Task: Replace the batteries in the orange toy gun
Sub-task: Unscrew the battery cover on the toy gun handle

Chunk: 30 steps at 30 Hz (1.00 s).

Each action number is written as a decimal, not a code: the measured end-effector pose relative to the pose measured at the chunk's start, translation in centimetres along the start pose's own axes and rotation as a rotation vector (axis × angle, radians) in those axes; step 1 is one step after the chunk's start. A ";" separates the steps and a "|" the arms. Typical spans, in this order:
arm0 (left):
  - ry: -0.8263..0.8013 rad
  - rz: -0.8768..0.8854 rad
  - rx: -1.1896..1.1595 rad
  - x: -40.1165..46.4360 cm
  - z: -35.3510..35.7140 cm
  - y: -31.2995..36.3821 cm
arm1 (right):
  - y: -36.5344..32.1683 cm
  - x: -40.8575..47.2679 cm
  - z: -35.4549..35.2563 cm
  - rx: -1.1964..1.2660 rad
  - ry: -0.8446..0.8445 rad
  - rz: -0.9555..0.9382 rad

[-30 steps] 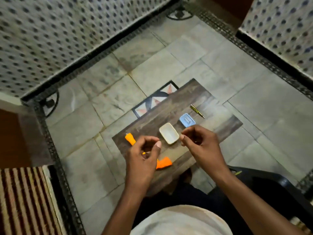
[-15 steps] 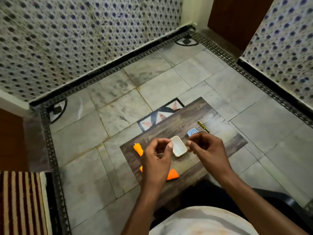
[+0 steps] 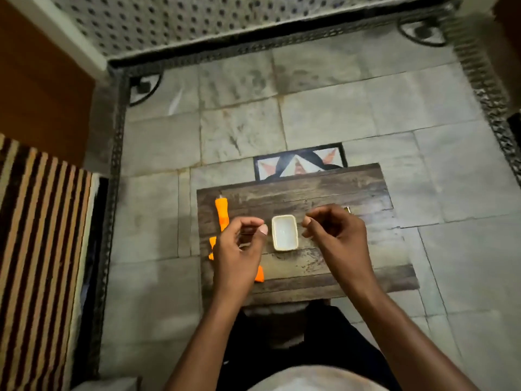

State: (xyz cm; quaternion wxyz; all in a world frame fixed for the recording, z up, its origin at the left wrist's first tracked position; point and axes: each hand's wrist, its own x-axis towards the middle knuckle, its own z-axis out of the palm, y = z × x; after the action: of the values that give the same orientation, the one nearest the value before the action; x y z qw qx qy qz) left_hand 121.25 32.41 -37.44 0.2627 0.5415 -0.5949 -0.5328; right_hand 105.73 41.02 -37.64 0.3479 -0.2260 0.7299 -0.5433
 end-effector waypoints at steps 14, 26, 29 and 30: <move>0.141 -0.056 -0.193 9.5 14.0 -19.0 | 22.6 13.8 2.1 0.057 -0.010 0.059; 0.131 0.259 -0.247 14.4 17.5 -29.9 | 33.4 17.6 5.3 0.120 0.118 -0.179; 0.123 0.330 -0.262 14.3 17.8 -30.8 | 34.1 17.1 5.4 0.137 0.123 -0.251; 0.123 0.352 -0.265 14.2 17.9 -31.1 | 34.4 16.7 5.4 0.152 0.127 -0.273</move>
State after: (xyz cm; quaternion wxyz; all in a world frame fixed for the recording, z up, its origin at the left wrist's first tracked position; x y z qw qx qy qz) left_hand 112.73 30.34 -75.08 0.4563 0.4214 -0.5879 -0.5183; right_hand 100.50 36.37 -75.64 0.2402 -0.2613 0.6696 -0.6524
